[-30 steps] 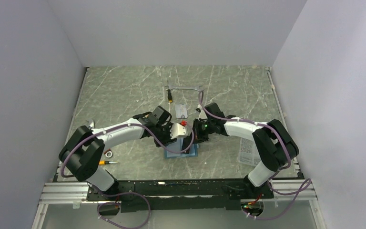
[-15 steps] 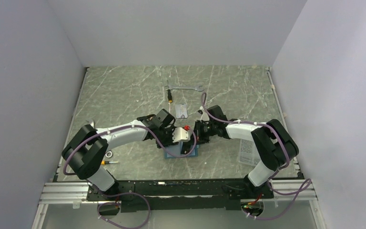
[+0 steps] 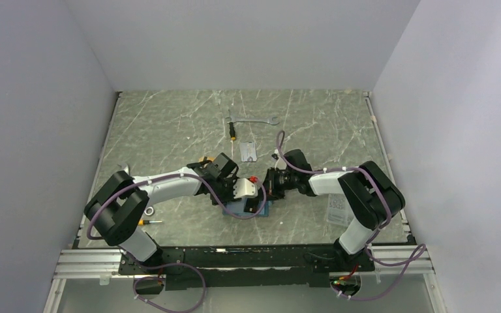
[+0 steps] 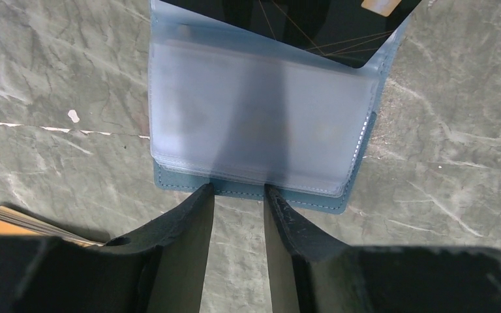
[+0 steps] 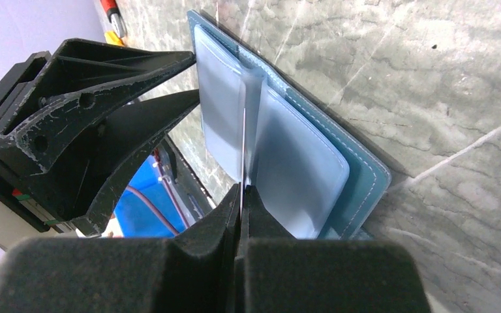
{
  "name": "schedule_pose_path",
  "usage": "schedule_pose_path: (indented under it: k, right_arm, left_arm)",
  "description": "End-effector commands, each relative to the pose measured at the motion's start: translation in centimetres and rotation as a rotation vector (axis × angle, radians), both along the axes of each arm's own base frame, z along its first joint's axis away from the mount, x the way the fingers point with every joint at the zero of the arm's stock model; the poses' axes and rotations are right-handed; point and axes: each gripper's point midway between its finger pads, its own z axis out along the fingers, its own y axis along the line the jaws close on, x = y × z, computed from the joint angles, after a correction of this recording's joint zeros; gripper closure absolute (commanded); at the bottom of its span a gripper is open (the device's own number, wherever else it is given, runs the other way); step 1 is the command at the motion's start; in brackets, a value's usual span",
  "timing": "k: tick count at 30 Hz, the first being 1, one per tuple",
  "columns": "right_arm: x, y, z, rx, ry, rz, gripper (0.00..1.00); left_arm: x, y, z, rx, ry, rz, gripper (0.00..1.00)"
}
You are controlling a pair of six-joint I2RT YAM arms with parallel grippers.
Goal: Put the credit cards into the card holder
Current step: Insert the credit card into the card holder.
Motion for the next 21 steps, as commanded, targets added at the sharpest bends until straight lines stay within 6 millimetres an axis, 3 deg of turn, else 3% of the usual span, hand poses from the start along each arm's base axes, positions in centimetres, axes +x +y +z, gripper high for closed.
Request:
schedule_pose_path:
  k: [1,8,21]
  right_arm:
    - [0.8,0.4,1.1,0.062,-0.051,-0.016,1.0]
    - [1.5,0.4,2.2,0.089,-0.072,-0.036,1.0]
    - [1.0,0.7,1.5,0.136,-0.032,-0.049,1.0]
  left_arm:
    - [-0.1,0.7,-0.2,0.024,-0.028,-0.016,0.61]
    - [-0.4,1.3,-0.5,0.042,-0.025,-0.009,0.62]
    - [-0.6,1.4,-0.8,0.055,-0.012,-0.016,0.64]
